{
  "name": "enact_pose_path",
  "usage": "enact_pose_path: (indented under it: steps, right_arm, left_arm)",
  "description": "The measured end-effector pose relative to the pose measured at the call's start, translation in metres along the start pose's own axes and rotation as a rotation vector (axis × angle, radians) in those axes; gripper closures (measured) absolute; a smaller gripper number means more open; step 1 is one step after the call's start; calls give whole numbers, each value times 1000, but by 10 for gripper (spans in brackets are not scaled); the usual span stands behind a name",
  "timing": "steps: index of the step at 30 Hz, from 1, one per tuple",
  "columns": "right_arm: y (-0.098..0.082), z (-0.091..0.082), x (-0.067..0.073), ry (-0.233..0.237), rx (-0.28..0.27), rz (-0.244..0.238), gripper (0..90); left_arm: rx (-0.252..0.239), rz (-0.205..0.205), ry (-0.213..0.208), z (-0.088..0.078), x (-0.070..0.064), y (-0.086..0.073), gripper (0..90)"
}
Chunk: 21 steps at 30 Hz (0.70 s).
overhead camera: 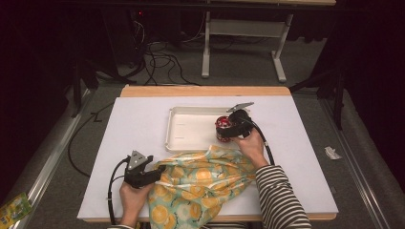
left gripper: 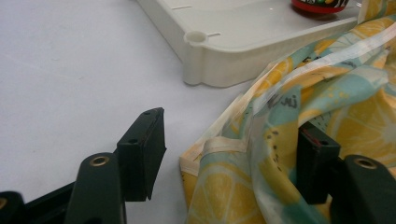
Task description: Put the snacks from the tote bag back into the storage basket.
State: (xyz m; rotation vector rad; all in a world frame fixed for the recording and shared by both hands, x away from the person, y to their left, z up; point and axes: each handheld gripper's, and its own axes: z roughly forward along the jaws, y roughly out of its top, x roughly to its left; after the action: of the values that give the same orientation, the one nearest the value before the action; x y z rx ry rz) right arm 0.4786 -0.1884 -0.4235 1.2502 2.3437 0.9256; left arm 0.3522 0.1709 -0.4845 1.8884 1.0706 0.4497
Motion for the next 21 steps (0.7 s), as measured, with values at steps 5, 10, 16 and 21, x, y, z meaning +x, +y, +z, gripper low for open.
enact_pose_path:
  steps: [5, 10, 16, 21]
  right_arm:
    - [0, 3, 0, -2, 9, -1, 258]
    - [-1, 5, 1, -5, 13, -3, 258]
    - [-1, 6, 2, -13, 11, -22, 255]
    - [-2, 6, 2, -8, 12, -21, 250]
  left_arm:
    - [-1, 1, -1, 0, 0, 0, 366]
    - [1, 0, 0, 0, 0, 0, 366]
    - [-1, 1, -1, 0, 0, 0, 366]
    - [1, 1, 0, 0, 0, 0, 366]
